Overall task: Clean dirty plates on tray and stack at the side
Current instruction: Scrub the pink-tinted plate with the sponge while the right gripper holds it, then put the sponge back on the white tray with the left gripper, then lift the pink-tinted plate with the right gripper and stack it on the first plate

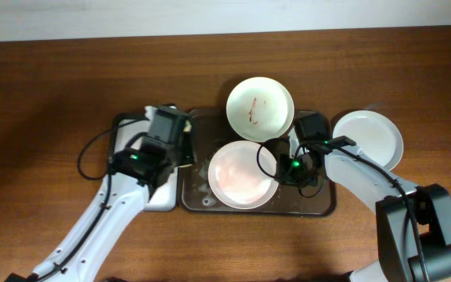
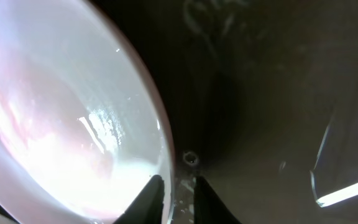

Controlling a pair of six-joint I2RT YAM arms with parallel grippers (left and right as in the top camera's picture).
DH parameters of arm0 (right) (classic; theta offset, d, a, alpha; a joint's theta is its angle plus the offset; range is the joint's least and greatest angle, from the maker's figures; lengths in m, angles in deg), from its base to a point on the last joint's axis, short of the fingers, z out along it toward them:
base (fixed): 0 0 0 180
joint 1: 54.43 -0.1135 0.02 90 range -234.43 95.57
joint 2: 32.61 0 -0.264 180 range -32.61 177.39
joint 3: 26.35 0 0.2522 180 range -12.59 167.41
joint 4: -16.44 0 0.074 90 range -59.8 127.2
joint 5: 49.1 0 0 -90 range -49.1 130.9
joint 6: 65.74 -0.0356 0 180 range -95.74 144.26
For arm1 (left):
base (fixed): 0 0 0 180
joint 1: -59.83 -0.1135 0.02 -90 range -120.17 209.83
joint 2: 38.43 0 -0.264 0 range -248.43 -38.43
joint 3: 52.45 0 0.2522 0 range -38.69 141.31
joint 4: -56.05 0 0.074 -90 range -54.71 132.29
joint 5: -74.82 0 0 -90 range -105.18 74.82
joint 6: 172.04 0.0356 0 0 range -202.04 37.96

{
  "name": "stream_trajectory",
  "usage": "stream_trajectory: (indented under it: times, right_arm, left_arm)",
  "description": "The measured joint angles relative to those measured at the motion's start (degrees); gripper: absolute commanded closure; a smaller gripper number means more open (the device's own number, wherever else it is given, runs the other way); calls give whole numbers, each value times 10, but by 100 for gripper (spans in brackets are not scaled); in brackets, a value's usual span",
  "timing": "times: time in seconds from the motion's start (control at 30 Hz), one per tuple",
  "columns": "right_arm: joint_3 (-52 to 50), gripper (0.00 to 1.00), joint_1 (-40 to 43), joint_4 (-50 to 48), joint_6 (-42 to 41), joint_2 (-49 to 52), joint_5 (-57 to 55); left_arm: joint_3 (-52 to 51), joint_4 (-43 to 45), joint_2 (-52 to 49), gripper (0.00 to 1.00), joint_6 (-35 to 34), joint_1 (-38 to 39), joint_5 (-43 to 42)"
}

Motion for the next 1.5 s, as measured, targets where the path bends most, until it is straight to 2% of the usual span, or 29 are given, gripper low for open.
stream_trajectory:
  times: [0.13, 0.17, 0.23, 0.3, 0.33, 0.4, 0.43, 0.47, 0.5, 0.53, 0.6, 0.73, 0.8, 0.83, 0.9, 1.03, 1.07, 1.1, 1.13, 1.17, 1.33, 1.37, 1.43, 1.5]
  right_arm:
    - [0, 73, 0, -5, -2, 0, -4]
    - [0, 79, 0, -7, -1, 0, -4]
    - [0, 80, 0, -13, -2, 0, -4]
    - [0, 85, 0, -19, -2, 0, -4]
    - [0, 85, 0, -21, -2, 0, -4]
    - [0, 86, 0, -22, -2, 0, -5]
    - [0, 86, 0, -22, -1, 0, -5]
    - [0, 86, 0, -21, -1, 0, -5]
    - [0, 86, 0, -22, -2, 0, -5]
    - [0, 86, 0, -22, -1, 0, -5]
    - [0, 86, 0, -22, -1, 0, -5]
    - [0, 86, 0, -21, -2, 0, -4]
    - [0, 86, 0, -22, -2, 0, -5]
    - [0, 87, 0, -22, -1, 0, -5]
    - [0, 90, 0, -22, -2, 0, -5]
    - [0, 96, 0, -21, -2, 0, -7]
    - [0, 96, 0, -21, -1, 0, -7]
    - [0, 96, 0, -21, -1, 0, -7]
    - [0, 95, 0, -21, -2, 0, -7]
    - [0, 85, 0, -21, -1, 0, -7]
    - [0, 83, 0, -19, -1, 0, -7]
    - [0, 83, 0, -17, -2, 0, -7]
    - [-1, 83, 0, -17, -2, 0, -7]
    - [-3, 92, 0, -17, -2, 0, -7]
  left_arm:
    - [0, -21, -37, 100, 64, -66, -19]
    - [0, -20, -53, 100, 74, -77, -22]
    - [0, -14, -95, 100, 91, -92, -27]
    - [0, 4, -142, 100, 111, -100, -38]
    - [0, 16, -164, 97, 124, -101, -51]
    - [0, 25, -189, 86, 139, -101, -64]
    - [0, 27, -198, 55, 141, -101, -64]
    - [0, 29, -208, 43, 146, -101, -62]
    - [0, 29, -213, 41, 151, -101, -56]
    - [0, 30, -216, 33, 151, -101, -52]
    - [0, 36, -216, 26, 152, -101, -44]
    - [0, 66, -220, 25, 155, -104, -29]
    - [0, 89, -237, 31, 151, -105, -23]
    - [0, 102, -245, 40, 149, -106, -23]
    - [0, 124, -249, 100, 147, -105, -25]
    - [0, 145, -253, 100, 140, -103, -27]
    - [0, 144, -253, 74, 140, -103, -27]
    - [0, 143, -252, 40, 140, -103, -27]
    - [0, 138, -251, 20, 141, -103, -27]
    - [0, 122, -247, 21, 138, -103, -26]
    - [1, 22, -219, 28, 136, -104, -42]
    - [1, 13, -219, 33, 136, -104, -46]
    - [1, -10, -219, 49, 136, -104, -61]
    - [1, -16, -219, 57, 136, -104, -68]
